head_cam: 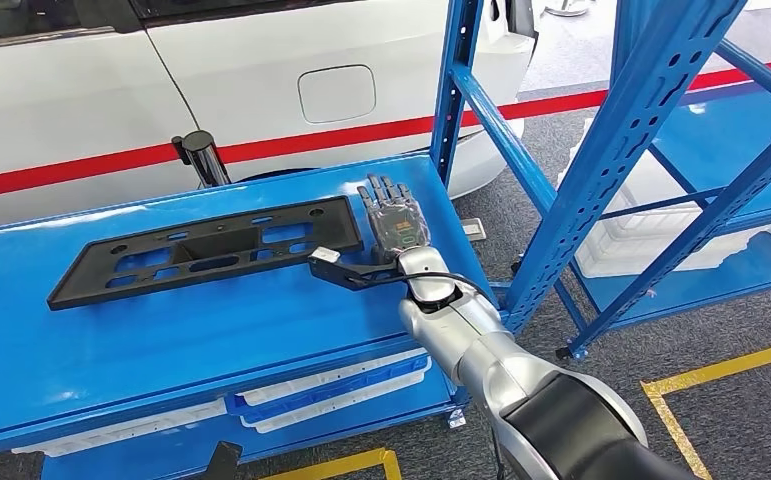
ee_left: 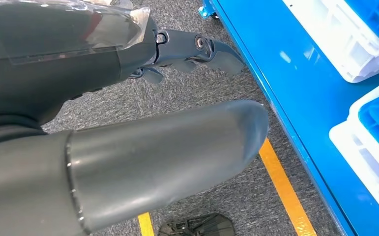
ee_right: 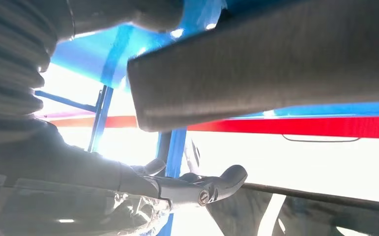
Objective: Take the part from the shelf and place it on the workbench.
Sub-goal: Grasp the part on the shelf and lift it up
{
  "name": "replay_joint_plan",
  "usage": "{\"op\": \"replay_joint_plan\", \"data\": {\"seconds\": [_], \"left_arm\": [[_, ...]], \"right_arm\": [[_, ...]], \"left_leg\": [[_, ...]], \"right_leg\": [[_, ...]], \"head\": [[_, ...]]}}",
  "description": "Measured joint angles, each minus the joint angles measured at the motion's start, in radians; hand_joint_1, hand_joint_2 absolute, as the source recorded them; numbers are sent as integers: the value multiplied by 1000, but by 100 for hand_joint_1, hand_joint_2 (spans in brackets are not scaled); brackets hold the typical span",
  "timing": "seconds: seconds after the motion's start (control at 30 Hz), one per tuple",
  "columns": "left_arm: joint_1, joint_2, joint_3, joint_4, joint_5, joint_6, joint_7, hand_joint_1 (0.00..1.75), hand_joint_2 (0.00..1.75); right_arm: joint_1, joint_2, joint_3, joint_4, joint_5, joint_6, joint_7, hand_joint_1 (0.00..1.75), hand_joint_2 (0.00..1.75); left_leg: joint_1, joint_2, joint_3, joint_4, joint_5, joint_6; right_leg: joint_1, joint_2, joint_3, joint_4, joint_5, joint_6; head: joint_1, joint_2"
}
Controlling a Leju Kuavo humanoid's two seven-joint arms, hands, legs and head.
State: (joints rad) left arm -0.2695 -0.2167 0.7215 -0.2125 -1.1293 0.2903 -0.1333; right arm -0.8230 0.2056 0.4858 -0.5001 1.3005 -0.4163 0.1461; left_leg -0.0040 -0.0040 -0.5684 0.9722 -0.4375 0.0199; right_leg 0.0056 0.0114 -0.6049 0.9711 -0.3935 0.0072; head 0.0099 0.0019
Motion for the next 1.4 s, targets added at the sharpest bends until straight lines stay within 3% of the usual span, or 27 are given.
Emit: {"op": "replay_joint_plan", "data": {"seconds": [0.43,1.13,1.17,1.3,1.4], "left_arm": [[-8,-2,-6,0,-12,-2,7,0,0],[-10,-3,-5,0,-10,-3,7,0,0],[-10,-3,-5,0,-10,-3,7,0,0],[-10,-3,-5,0,-10,-3,7,0,0],[-10,-4,-5,0,-10,-3,7,0,0]], "right_arm": [[13,13,-38,-44,22,24,-31,0,175],[16,113,-34,-65,28,90,-80,0,175],[16,115,-34,-65,28,90,-80,6,175],[16,122,-33,-65,26,93,-79,161,175],[16,127,-33,-63,28,98,-73,172,175]], "left_leg": [[0,0,0,0,0,0],[0,0,-3,0,0,0],[0,0,-3,0,0,0],[0,0,-3,0,0,0],[0,0,-3,0,0,0]], "right_leg": [[0,0,0,0,0,0],[0,0,-2,0,0,0],[0,0,-2,0,0,0],[0,0,-2,0,0,0],[0,0,-3,0,0,0]], "head": [[0,0],[0,0],[0,0],[0,0],[0,0]]}}
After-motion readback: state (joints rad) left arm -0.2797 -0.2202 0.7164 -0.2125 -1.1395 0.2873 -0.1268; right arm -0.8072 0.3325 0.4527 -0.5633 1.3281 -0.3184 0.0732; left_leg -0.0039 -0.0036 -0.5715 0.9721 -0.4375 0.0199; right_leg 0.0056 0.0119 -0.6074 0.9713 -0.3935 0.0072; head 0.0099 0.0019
